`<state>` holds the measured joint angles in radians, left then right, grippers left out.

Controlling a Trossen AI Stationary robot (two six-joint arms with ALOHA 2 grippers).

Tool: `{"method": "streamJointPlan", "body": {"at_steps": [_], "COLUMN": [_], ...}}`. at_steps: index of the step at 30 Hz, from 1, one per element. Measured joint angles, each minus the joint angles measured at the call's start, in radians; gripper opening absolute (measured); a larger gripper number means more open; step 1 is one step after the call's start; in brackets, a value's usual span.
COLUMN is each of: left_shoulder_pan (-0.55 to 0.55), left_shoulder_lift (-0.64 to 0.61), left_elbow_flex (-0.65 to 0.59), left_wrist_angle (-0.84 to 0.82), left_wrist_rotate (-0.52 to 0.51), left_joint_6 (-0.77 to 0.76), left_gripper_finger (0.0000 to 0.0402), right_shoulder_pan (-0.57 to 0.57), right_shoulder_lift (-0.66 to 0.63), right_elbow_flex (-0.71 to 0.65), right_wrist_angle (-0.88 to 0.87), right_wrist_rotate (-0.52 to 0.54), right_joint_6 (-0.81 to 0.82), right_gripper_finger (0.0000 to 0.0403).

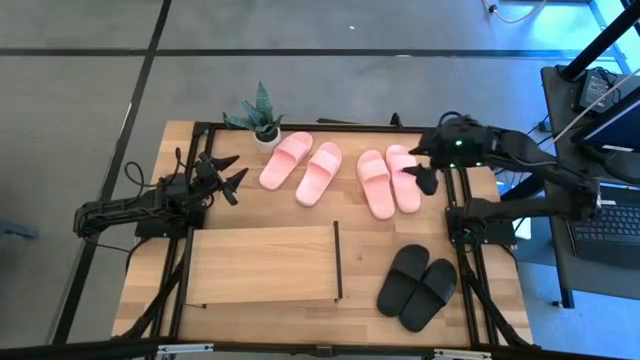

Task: Pick and place slides into the shelf
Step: Put the black slide on the shelf

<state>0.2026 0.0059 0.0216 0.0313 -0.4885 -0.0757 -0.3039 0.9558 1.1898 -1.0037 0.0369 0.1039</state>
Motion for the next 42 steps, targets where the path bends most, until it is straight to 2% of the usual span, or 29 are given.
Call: {"method": "streamJointPlan", "body": {"at_steps": [13,30,32,35,39,42], "left_shoulder_pan": [0.000,0.000,0.000,0.000,0.000,0.000], "left_shoulder_lift": [0.000,0.000,0.000,0.000,0.000,0.000], "left_elbow_flex": [0.000,0.000,0.000,0.000,0.000,0.000], "left_wrist_angle": [0.000,0.000,0.000,0.000,0.000,0.000], "left_wrist_rotate": [0.000,0.000,0.000,0.000,0.000,-0.001], "left_joint_6": [0.000,0.000,0.000,0.000,0.000,0.001], "left_gripper_finger": [0.0242,0.0242,0.0242,0.0242,0.0242,0.0242], "right_shoulder_pan": [0.136,0.139,0.139,0.139,0.163,0.206], "right_shoulder_lift": [0.112,0.116,0.116,0.116,0.125,0.145], "right_elbow_flex": [0.008,0.008,0.008,0.007,0.007,0.007], "right_wrist_angle": [-0.108,-0.135,-0.154,-0.205,-0.276,-0.347], "right_wrist_rotate": [0.162,0.166,0.158,0.075,-0.040,-0.071], "right_joint_6": [0.052,0.052,0.072,0.115,0.252,0.363], "right_gripper_finger": [0.0271,0.0271,0.0271,0.0271,0.0271,0.0271]}}
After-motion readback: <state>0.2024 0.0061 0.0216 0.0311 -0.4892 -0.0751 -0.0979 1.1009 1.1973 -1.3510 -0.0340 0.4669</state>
